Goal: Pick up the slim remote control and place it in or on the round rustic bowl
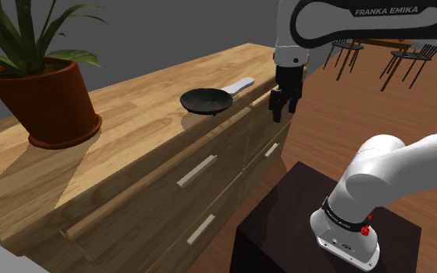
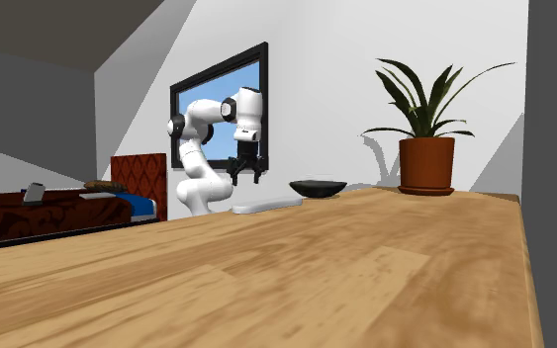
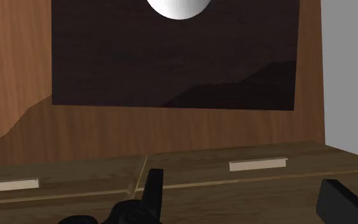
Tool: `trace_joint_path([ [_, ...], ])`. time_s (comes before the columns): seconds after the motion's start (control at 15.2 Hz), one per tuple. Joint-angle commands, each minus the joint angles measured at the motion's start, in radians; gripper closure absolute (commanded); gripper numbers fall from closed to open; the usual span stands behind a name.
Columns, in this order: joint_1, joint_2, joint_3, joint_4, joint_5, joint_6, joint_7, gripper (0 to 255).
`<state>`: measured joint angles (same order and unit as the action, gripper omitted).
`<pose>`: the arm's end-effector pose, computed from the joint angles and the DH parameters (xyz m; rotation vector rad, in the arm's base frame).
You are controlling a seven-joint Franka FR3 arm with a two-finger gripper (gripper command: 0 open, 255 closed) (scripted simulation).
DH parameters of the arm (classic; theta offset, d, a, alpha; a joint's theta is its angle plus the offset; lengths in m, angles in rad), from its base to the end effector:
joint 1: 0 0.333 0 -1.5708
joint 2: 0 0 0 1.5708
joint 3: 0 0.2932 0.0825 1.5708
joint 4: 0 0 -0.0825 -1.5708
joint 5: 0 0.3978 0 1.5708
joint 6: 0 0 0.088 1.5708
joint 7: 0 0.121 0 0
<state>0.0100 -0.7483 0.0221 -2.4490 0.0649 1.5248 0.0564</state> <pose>0.3312 0.0193 0.4998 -3.0863 0.0529 0.2752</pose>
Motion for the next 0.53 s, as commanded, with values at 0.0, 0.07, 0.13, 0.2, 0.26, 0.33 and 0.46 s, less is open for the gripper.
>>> trace_joint_path([
  [0.0, 0.0, 0.0, 0.0, 0.0, 0.0, 0.0, 0.0, 0],
  [0.07, -0.012, 0.036, 0.013, 0.021, 0.011, 0.022, 0.048, 0],
  [0.13, -0.025, 0.072, 0.026, 0.044, 0.021, 0.043, 0.095, 0],
  [0.2, -0.038, 0.107, 0.038, 0.067, 0.029, 0.063, 0.141, 0],
  [0.26, -0.052, 0.143, 0.049, 0.091, 0.036, 0.081, 0.188, 0],
  [0.33, -0.065, 0.178, 0.059, 0.116, 0.041, 0.099, 0.234, 0],
  [0.46, -0.091, 0.247, 0.077, 0.169, 0.047, 0.131, 0.326, 0],
])
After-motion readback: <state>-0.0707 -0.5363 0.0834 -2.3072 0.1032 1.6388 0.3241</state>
